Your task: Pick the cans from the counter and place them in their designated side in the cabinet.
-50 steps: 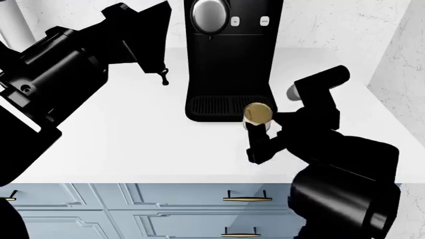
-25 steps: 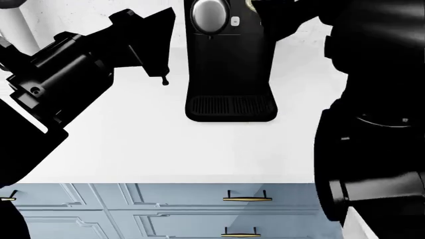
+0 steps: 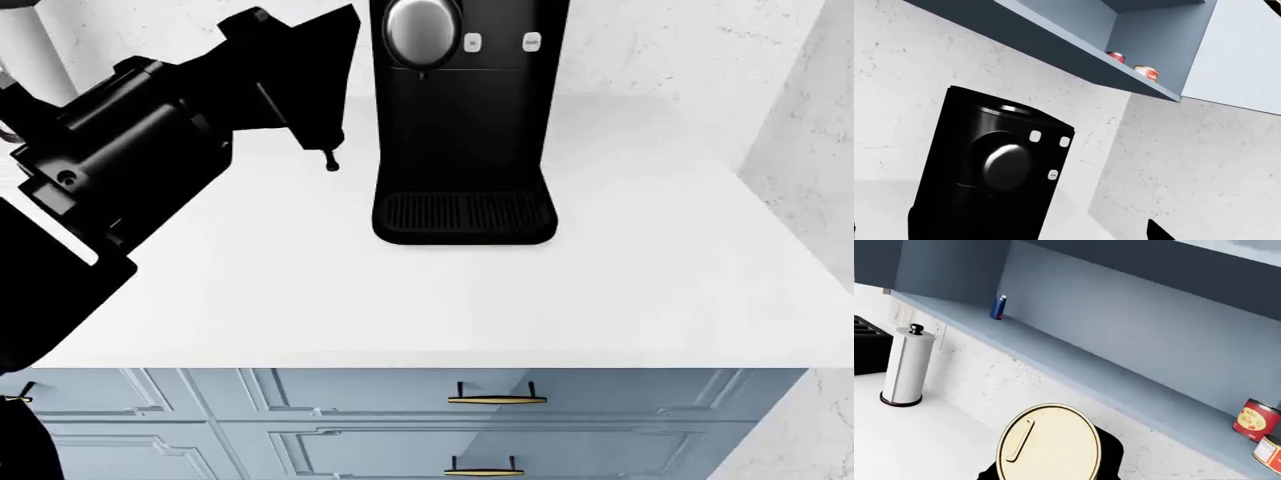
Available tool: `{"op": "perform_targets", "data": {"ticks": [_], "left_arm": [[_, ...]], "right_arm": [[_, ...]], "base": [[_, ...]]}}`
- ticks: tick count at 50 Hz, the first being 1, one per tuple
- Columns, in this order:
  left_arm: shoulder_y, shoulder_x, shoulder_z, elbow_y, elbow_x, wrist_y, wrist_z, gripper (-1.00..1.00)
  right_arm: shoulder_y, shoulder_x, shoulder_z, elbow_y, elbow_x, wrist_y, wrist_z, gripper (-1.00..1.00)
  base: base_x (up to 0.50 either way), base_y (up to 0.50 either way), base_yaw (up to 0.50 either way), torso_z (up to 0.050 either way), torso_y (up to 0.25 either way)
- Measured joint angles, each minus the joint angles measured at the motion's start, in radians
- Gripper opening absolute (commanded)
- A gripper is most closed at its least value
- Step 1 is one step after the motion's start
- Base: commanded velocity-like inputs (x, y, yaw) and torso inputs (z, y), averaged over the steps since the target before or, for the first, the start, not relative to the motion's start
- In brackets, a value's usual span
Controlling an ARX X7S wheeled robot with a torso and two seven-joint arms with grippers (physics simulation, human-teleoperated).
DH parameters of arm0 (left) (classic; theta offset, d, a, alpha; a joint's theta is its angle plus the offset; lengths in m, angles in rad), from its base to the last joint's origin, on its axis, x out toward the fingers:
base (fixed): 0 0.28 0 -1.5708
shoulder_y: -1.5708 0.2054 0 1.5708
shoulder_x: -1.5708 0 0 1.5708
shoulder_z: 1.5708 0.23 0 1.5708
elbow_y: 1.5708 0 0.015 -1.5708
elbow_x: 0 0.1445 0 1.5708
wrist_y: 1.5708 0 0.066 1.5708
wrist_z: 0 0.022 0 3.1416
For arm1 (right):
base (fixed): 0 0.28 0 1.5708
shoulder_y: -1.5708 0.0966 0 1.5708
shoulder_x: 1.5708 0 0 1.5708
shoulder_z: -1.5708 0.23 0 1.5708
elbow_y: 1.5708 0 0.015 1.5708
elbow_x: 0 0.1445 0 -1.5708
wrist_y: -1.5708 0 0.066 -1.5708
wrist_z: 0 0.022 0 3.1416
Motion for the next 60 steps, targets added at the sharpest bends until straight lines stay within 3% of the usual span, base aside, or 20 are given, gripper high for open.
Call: {"op": "perform_targets", "data": {"ticks": [9, 23, 60], "left_arm": [[-0.007, 0.002, 0.001, 0.002, 0.005, 0.006, 0.013, 1.00], [-0.019, -0.005, -0.003, 0.012, -0.015, 0.015, 0.014, 1.00], [-0.083, -0.045, -0.017, 0.042, -0.069, 0.036, -0.004, 1.00]], "right_arm": [[0.070, -0.009, 0.107, 0.174, 0.010, -0.145, 0.184, -1.00], [0.105, 0.010, 0.161, 0.326, 0.073, -0.241, 0.433, -1.00], [0.116, 0.016, 0.179, 0.377, 0.098, -0.271, 0.522, -1.00]], "base": [[0.00, 0.00, 0.00, 0.000, 0.000], [0.00, 0.00, 0.00, 0.000, 0.000], [0.11, -0.02, 0.00, 0.000, 0.000]]}}
